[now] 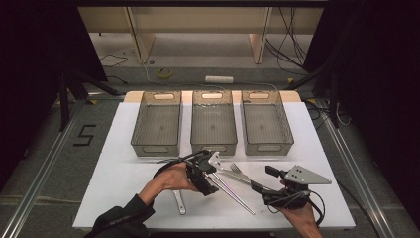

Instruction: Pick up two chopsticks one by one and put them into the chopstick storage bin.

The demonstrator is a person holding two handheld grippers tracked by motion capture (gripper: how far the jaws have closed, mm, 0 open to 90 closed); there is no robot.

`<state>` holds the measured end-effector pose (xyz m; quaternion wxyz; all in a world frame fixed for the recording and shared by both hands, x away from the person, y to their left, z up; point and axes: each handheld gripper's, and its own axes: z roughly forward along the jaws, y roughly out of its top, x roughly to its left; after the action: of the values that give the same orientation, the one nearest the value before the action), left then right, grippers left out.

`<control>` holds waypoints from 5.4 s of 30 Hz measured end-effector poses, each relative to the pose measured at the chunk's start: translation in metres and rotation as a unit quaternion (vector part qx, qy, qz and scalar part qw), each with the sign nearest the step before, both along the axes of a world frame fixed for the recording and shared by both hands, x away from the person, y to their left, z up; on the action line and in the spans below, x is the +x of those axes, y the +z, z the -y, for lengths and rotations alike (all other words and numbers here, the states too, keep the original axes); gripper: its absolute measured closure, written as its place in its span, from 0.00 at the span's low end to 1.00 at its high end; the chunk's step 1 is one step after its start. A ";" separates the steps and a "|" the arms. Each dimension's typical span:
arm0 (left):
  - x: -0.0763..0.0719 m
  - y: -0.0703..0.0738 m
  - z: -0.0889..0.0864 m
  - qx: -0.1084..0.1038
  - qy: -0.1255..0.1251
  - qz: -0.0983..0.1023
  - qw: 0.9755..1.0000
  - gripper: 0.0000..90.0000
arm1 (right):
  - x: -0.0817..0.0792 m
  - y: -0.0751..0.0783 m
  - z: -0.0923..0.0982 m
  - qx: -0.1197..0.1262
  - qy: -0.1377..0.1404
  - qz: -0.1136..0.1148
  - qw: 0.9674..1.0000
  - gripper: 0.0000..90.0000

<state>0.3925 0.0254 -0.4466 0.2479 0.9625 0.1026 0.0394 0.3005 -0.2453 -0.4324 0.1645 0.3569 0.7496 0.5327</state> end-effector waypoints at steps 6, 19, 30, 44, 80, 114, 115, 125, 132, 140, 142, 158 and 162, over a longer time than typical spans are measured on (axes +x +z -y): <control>0.004 -0.005 0.008 0.028 -0.019 -0.003 0.999 0.32 | 0.000 0.000 0.001 0.000 0.001 -0.002 1.000 0.28; 0.009 -0.015 0.011 0.059 -0.031 -0.005 0.998 0.36 | 0.001 -0.002 -0.001 -0.004 0.004 -0.006 1.000 0.28; 0.013 -0.016 0.017 0.087 -0.043 -0.015 0.995 0.41 | 0.001 -0.002 0.000 -0.005 0.004 -0.007 1.000 0.28; 0.001 -0.013 0.022 0.117 -0.063 -0.018 0.991 0.62 | 0.002 -0.002 0.000 -0.008 0.004 -0.010 1.000 0.28; -0.023 -0.011 0.017 0.138 -0.156 0.014 0.978 0.94 | 0.003 -0.004 -0.002 -0.018 0.004 -0.017 1.000 0.28; -0.036 0.034 0.003 0.073 -0.116 0.034 0.990 0.95 | 0.002 0.002 0.009 0.009 -0.014 0.007 1.000 0.28; -0.036 0.036 0.002 0.069 -0.115 0.036 0.990 0.95 | 0.002 0.002 0.009 0.010 -0.014 0.007 1.000 0.28; -0.035 0.058 -0.013 0.037 -0.082 0.040 0.995 0.95 | 0.002 0.002 0.010 0.012 -0.019 0.009 1.000 0.28; -0.024 0.071 -0.033 -0.006 0.001 0.037 0.999 0.95 | 0.001 0.004 0.012 0.021 -0.026 0.019 0.999 0.28; -0.004 0.087 -0.064 -0.051 0.099 0.057 0.992 0.95 | 0.001 0.003 0.012 0.020 -0.025 0.015 0.999 0.29; -0.001 0.091 -0.072 -0.057 0.114 0.064 0.990 0.95 | 0.001 0.003 0.011 0.020 -0.025 0.014 0.999 0.29; 0.051 0.087 -0.128 -0.081 0.273 0.086 0.955 0.95 | 0.002 0.001 0.009 0.017 -0.025 0.010 1.000 0.29; 0.063 0.085 -0.138 -0.077 0.303 0.090 0.946 0.95 | 0.002 0.001 0.008 0.015 -0.022 0.010 1.000 0.29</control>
<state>0.4557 0.1634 -0.3617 0.3062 0.8565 0.3689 0.1912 0.3024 -0.2537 -0.4317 0.1782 0.3708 0.7317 0.5435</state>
